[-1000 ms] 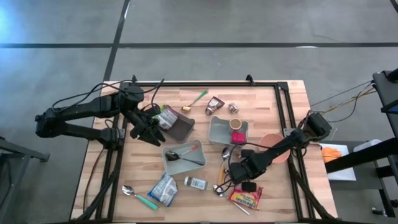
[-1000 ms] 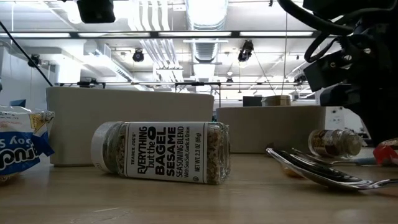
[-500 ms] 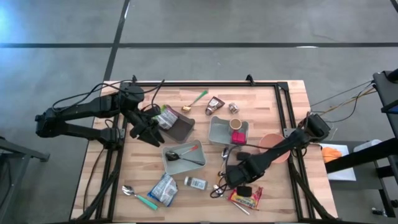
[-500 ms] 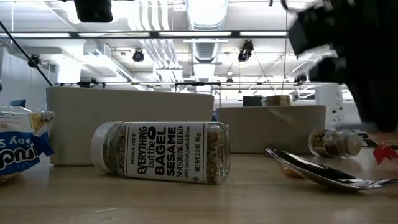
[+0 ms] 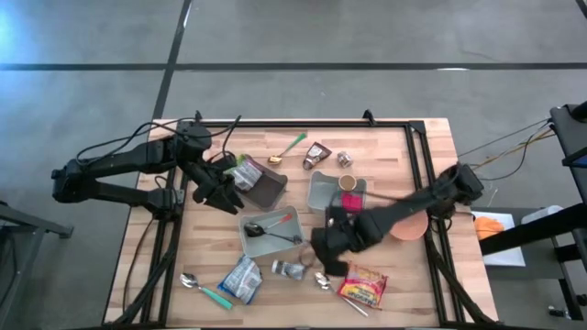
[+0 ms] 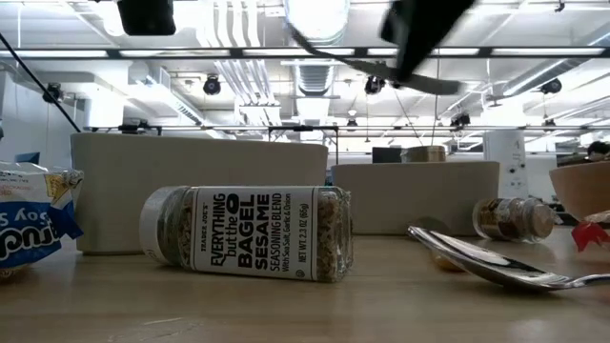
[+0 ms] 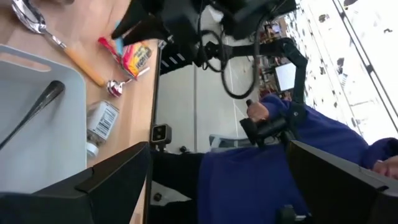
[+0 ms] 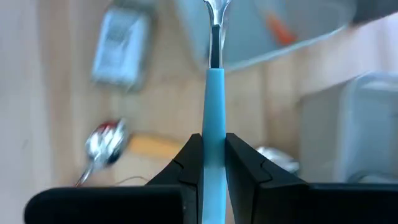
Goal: Pick & Place Food Item
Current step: Put the blue spoon into the bottom gray bin
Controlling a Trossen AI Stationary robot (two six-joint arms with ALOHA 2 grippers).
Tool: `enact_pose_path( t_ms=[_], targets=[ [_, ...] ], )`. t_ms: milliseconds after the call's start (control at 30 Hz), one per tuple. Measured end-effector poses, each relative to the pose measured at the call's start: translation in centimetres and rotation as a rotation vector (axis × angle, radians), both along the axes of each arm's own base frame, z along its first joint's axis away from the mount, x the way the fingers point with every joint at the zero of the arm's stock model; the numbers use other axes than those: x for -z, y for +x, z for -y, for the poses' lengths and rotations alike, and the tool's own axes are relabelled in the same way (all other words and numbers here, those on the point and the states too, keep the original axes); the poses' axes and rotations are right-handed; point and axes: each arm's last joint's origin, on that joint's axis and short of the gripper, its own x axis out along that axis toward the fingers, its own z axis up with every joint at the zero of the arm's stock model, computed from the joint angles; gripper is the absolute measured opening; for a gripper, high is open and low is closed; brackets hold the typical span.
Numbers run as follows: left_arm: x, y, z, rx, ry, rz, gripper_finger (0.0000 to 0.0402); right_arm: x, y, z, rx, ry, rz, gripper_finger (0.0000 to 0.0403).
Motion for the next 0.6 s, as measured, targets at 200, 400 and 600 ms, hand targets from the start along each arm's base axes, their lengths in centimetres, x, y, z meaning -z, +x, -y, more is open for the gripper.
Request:
enact_pose_path(
  t_ms=[200, 400, 600],
  targets=[
    [-0.6, -0.8, 0.1, 0.001, 0.067, 0.073, 0.038, -1.0, 2.6, 3.8, 0.017, -0.021, 0.058, 0.0033],
    [-0.9, -2.3, 0.1, -0.118, 0.216, 0.104, 0.038, -0.6, 6.2, 5.2, -0.099, -0.01, 0.108, 0.0033],
    [-1.3, -3.3, 0.1, -0.177, 0.263, 0.12, 0.038, 0.9, 10.5, 6.1, -0.19, -0.027, 0.105, 0.0033]
  ],
)
